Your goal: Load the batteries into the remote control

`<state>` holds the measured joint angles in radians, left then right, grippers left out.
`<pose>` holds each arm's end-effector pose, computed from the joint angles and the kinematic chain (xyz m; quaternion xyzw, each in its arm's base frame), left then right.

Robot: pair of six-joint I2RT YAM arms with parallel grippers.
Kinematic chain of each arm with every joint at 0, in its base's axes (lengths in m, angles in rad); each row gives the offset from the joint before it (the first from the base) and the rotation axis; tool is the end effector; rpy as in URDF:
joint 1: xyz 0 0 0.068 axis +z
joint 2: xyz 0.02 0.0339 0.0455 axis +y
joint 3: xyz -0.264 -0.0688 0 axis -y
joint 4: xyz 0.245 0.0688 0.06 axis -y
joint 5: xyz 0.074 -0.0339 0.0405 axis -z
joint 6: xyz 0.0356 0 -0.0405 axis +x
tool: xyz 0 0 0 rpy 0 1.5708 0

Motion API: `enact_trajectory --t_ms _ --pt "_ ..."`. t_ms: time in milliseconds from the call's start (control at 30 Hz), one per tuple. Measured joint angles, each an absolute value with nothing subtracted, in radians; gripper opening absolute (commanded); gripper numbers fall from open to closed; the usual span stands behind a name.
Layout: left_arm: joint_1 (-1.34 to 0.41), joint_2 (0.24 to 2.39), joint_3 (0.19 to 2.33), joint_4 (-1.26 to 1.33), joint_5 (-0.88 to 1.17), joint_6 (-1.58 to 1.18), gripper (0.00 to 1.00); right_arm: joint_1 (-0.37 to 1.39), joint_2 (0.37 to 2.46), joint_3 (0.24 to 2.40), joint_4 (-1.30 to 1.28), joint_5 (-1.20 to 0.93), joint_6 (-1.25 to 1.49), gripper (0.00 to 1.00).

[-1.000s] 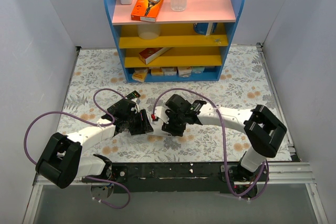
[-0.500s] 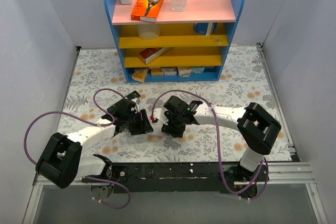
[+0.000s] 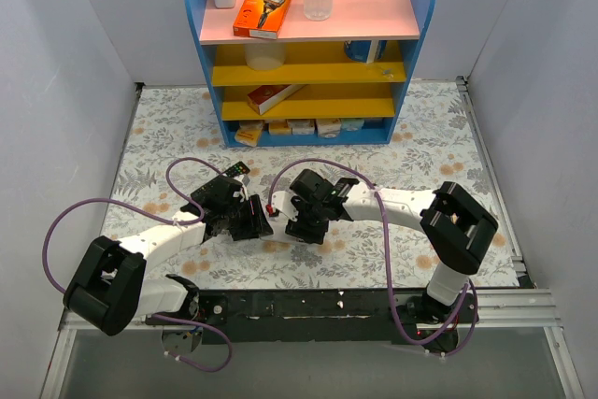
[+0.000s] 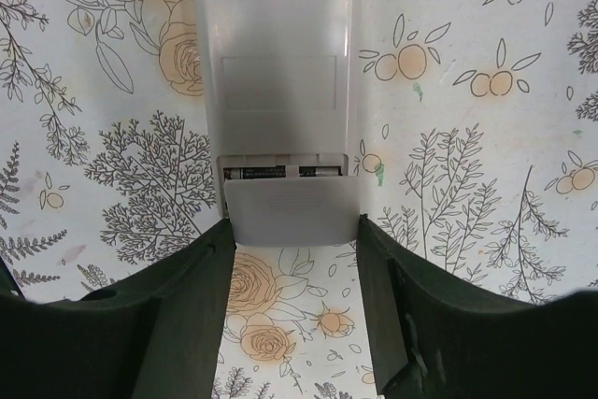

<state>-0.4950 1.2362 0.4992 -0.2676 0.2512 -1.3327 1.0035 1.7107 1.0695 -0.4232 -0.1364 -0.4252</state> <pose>0.1834 -0.1091 0.1511 -0.3555 0.8845 -0.2929 0.0740 0.1797 0.2911 0.1809 -0.6457 0.7185 0.1345 0.2207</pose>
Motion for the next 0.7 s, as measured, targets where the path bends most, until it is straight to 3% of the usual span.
enact_trajectory --t_ms 700 --pt "-0.495 1.236 0.5 -0.269 0.251 -1.333 0.5 1.003 1.726 1.09 -0.452 -0.158 -0.422 0.64"
